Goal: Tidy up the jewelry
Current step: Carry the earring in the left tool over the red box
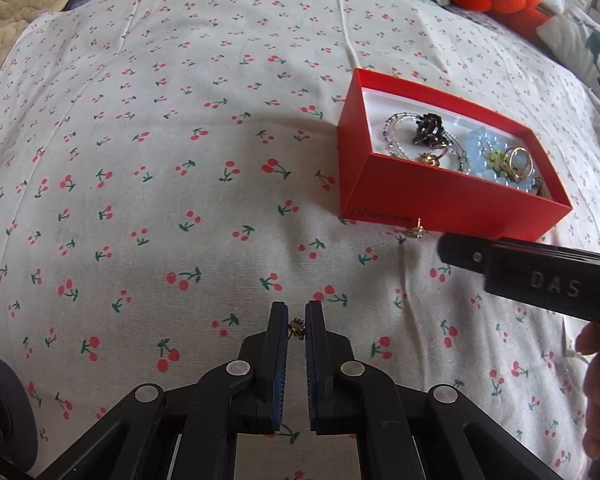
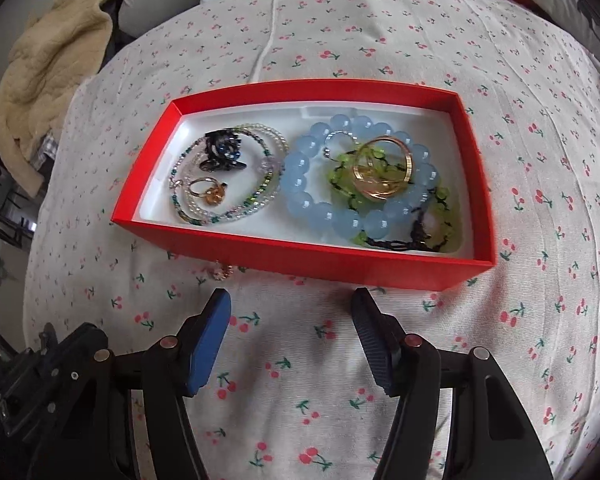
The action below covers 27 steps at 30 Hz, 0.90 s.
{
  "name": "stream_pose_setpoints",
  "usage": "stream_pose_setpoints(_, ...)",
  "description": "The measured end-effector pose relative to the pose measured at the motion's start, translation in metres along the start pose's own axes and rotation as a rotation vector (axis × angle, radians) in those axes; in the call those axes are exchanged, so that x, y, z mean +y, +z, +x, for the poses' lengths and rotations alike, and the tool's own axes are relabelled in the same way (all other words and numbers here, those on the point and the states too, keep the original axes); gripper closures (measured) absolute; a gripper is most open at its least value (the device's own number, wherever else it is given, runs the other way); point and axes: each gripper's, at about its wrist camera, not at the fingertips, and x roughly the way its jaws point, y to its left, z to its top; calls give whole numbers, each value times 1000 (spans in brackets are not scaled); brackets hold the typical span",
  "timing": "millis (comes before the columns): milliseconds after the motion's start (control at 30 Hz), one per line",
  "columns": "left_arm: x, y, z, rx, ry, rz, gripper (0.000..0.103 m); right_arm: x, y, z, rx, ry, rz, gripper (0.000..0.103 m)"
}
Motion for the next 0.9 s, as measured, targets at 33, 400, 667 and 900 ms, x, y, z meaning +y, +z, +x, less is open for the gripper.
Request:
stream_pose_setpoints(33, 2, 0, 0, 1, 2, -3, 100, 4, 1, 2, -2, 9, -1, 42)
stream_pose_setpoints(400, 25, -8, -4, 13, 22, -36, 100, 22, 0, 15, -56, -13, 77, 75)
stream_pose_setpoints(667, 31, -14, -4, 22, 30, -41, 100, 27, -2, 18, -94, -25, 143, 81)
stream_pose_setpoints(900, 34, -15, -5, 22, 37, -40, 100, 23, -3, 16, -92, -23, 120, 94)
